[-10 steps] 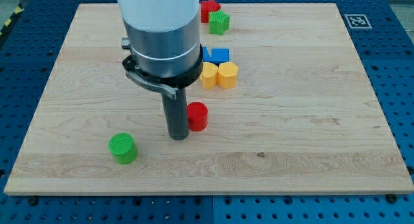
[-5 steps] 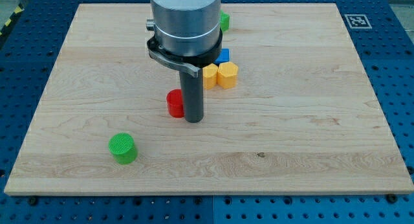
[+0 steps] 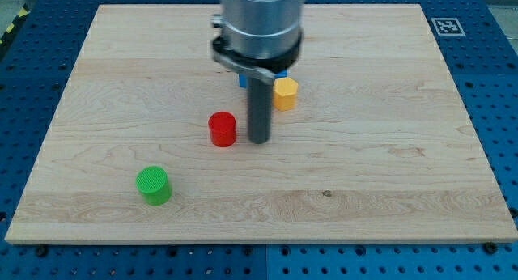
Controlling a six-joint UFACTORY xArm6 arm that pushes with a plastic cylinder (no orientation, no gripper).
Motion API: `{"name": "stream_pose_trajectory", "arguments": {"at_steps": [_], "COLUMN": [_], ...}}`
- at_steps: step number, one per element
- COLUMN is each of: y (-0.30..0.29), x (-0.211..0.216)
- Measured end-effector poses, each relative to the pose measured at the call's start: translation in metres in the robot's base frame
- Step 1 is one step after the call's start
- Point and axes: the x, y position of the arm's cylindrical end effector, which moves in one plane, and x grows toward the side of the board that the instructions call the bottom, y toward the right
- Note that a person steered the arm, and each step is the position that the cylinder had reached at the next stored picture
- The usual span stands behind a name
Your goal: Separate the red circle from the green circle
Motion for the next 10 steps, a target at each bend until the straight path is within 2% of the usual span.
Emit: {"name": "stream_pose_trajectory", "arguments": {"at_steps": [2, 4, 5, 6, 7, 8, 9, 10], "y": [-0.034, -0.143, -0.141, -0.141, -0.141, -0.141, -0.141, -0.146], "x": [0.009, -0.027, -0.019, -0.027, -0.086, -0.090, -0.068, -0.080]}}
